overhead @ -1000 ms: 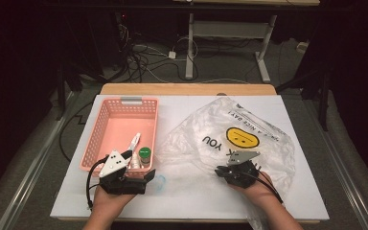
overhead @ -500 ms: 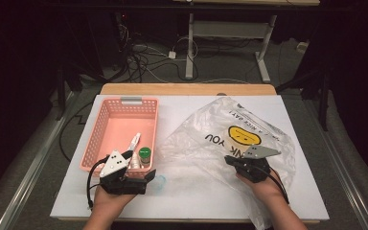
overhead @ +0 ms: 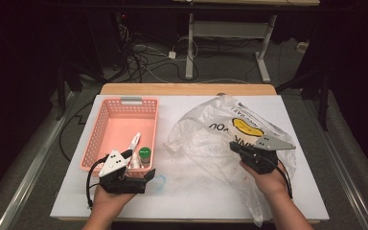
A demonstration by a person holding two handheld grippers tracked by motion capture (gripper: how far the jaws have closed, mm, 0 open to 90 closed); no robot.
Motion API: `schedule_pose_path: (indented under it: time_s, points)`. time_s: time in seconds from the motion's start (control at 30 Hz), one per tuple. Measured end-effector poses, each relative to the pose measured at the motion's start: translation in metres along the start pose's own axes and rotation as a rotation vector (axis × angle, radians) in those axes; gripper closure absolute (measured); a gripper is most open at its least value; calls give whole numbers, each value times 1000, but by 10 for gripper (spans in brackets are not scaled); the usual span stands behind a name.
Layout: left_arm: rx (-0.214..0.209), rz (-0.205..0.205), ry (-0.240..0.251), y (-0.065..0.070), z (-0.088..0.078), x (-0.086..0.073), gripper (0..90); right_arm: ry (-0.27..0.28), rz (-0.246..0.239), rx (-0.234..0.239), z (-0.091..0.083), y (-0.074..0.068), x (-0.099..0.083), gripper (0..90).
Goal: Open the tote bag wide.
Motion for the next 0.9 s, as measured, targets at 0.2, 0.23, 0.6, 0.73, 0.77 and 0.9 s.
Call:
schedule_pose_path:
  time_s: [0.2, 0.23, 0.6, 0.73, 0.77, 0.9]
  points:
    - [2, 0, 5, -3, -1, 0, 0, 65, -7, -32, -9, -1, 27, 900]
    - [2, 2, 3, -3, -1, 0, 0, 65, -7, -32, -9, -1, 27, 900]
    - [-2, -1, 2, -5, 2, 2, 0, 145, -8, -73, -16, 2, 56, 900]
    - [2, 6, 6, -6, 1, 2, 0, 175, -2, -82, -19, 5, 66, 900]
    - [2, 8, 6, -7, 0, 2, 0, 175, -2, -82, -19, 5, 66, 900]
    - [6, 11, 6, -11, -1, 3, 0, 228, 24, -71, -27, 5, 77, 900]
Point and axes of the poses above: each handheld gripper's, and its own axes: z roughly forward along the jaws, x roughly out of its top, y roughly to its right, the point moved 9 cm from there along z, roughly forward along the jaws, and after that the axes turned 5 degrees about z, right-handed, at the moved point
